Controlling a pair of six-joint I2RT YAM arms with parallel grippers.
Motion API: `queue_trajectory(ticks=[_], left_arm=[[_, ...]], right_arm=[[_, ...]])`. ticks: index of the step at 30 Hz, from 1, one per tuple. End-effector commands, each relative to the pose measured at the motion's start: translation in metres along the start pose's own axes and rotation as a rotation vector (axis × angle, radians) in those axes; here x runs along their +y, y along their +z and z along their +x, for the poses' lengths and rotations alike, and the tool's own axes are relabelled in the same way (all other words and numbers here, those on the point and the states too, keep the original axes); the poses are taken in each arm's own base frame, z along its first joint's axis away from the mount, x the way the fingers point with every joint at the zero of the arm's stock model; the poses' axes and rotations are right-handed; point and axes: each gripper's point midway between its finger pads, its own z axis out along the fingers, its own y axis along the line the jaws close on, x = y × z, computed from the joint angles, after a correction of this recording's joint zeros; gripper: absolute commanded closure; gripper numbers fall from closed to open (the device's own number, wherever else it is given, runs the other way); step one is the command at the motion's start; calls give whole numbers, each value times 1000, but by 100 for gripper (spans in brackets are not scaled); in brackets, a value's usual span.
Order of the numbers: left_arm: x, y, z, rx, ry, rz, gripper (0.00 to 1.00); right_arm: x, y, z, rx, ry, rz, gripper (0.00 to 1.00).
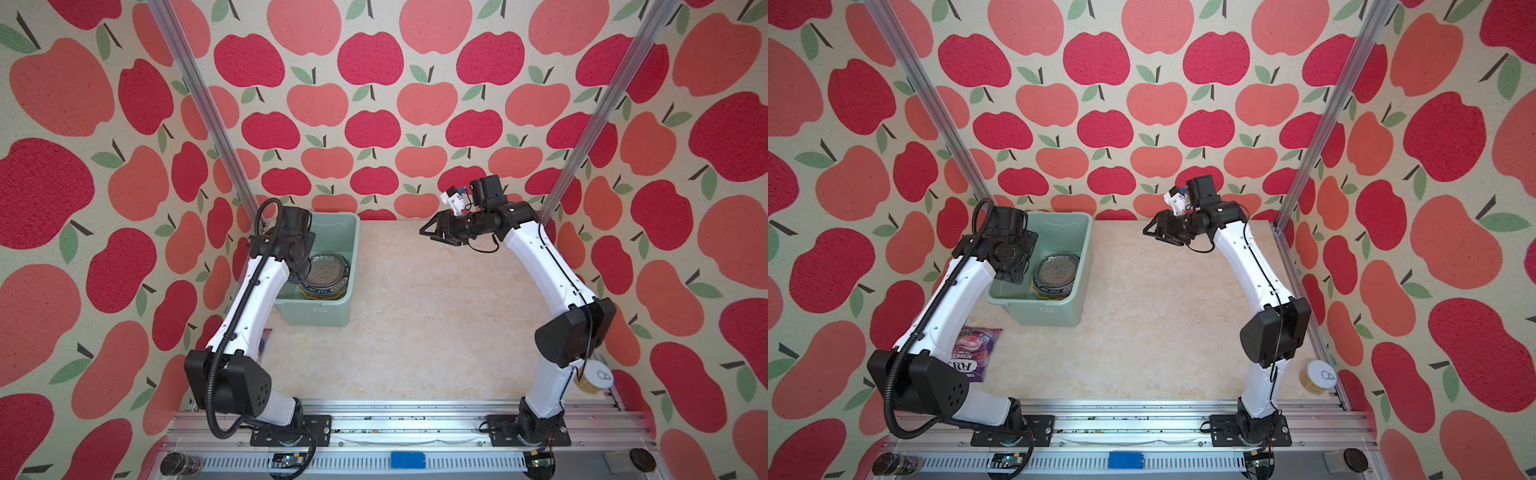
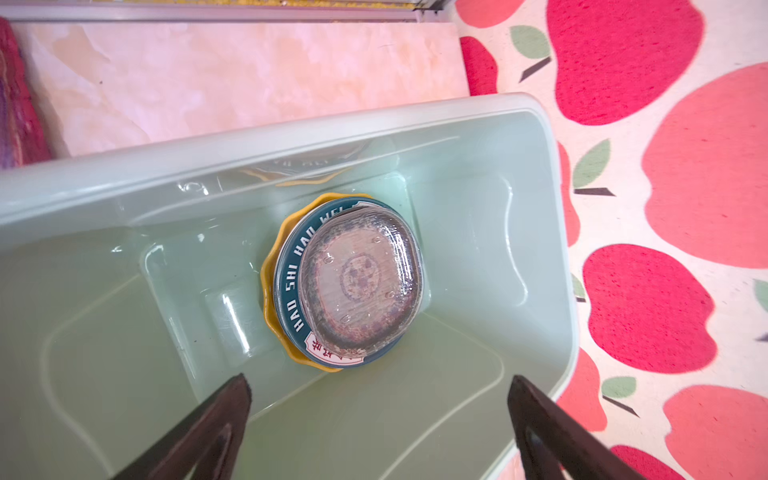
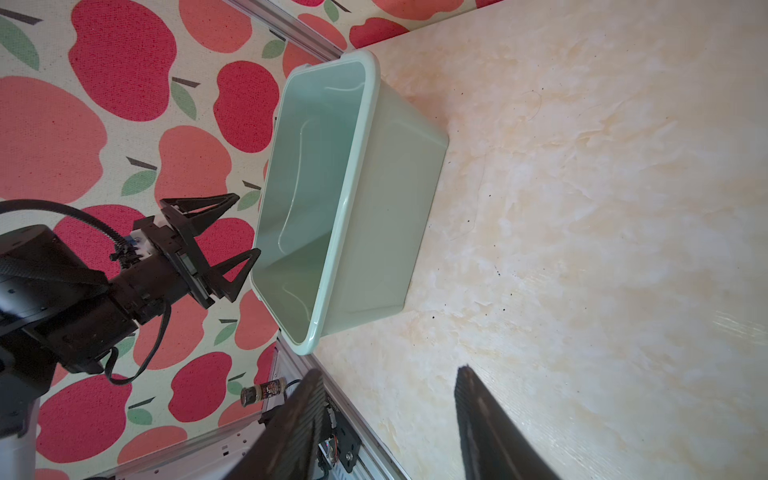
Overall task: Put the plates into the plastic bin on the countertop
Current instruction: 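Open and raise the left gripper out of the bin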
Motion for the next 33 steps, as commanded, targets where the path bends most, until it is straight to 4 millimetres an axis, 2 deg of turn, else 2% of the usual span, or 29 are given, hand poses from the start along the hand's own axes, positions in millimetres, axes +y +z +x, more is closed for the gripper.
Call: queue_trajectory(ticks=[1,5,7,10,13,15,17,18,19,21,24,29,33], left_arm=[[-17,-34,-20,-112,243,69,1],[-61,-86,-35,-283,549,254,1],[-84,-114,-34,-367,717,362,1],[-100,-144,-23,-408,898,507,1],[-98,-165,-14,-402,991,601,1],[-90,-176,-8,-384,1020,637,1],[-74,-179,-10,-375,1023,609,1],[-60,-187,-17,-394,1006,582,1],[-47,-186,-23,-403,1001,535,1],[-22,-184,-35,-414,992,442,1],[13,-177,-51,-401,946,312,1],[53,-184,-70,-418,831,201,1],[77,-191,-78,-439,793,123,1]], right_arm=[[13,-23,-7,-44,-43,17,44],[26,-46,-20,-111,-109,32,40],[31,-60,-28,-156,-140,43,32],[32,-80,-37,-217,-161,62,19],[31,-101,-45,-278,-179,90,12],[35,-114,-46,-311,-195,97,9],[38,-122,-44,-327,-208,105,8],[39,-124,-41,-327,-202,104,8],[38,-123,-37,-320,-191,107,8],[40,-116,-25,-288,-195,133,9],[45,-95,-2,-208,-222,201,11],[58,-42,28,-101,-243,294,14],[77,10,47,-45,-260,305,15]])
